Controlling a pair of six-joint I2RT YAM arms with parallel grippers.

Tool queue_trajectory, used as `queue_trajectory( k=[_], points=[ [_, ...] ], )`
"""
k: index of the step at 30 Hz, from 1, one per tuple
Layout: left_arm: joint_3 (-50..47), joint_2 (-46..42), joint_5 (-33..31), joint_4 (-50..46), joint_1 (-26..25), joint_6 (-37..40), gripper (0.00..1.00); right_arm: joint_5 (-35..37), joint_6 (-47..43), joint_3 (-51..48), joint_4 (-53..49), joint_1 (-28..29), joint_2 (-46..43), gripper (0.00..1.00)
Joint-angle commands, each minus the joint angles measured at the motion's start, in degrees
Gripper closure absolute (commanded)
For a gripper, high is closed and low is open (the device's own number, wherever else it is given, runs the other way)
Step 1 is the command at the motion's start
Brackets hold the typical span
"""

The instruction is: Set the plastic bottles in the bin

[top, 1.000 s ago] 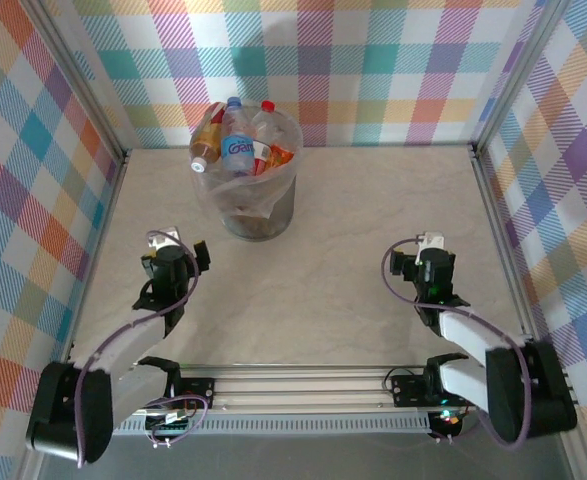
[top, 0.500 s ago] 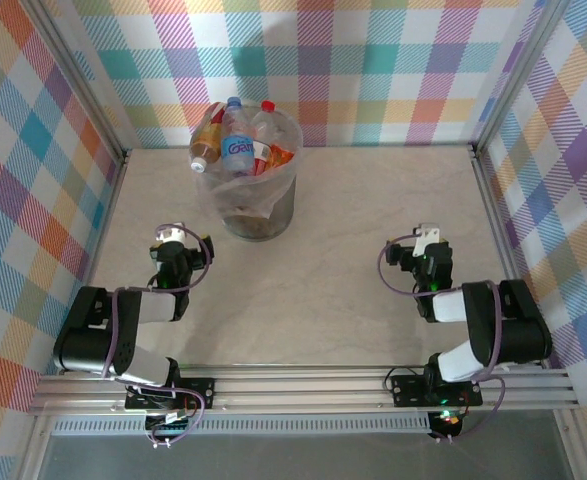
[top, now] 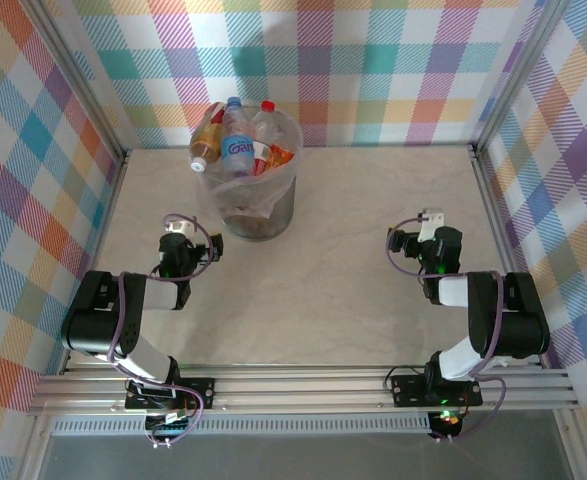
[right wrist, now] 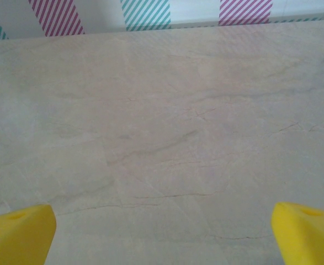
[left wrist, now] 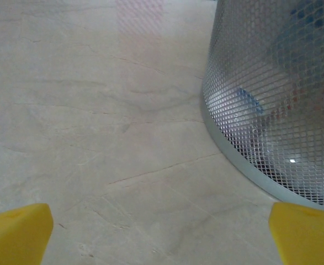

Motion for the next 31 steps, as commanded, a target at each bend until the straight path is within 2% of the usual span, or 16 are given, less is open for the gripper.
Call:
queue_trajectory(
  k=[1, 6, 10, 13, 31],
  points=[
    [-2.6, -1.1, 2.1, 4.7, 0.7, 1.3, 0.0, -1.7, 0.8, -0.1, 0.3, -0.1, 0.0, 0.0],
    [-3.2, -1.2, 2.1, 5.7, 0.7, 1.4, 0.0, -1.9, 0.7, -5.0, 8.5, -0.1, -0.9, 0.0],
    [0.1, -0.4, 2.8, 0.4, 0.6, 1.6, 0.0, 0.7, 1.6, -0.1, 0.1, -0.1, 0.0, 0.0],
    [1.3, 0.0, 0.5, -1.3, 0.8, 0.5, 0.0, 0.4, 1.4, -0.2, 0.7, 0.0, 0.1, 0.0],
    [1.2, -0.1, 0.3, -1.4, 0.8, 0.5, 0.0, -1.3, 0.5, 0.5, -0.5, 0.1, 0.1, 0.0]
  ],
)
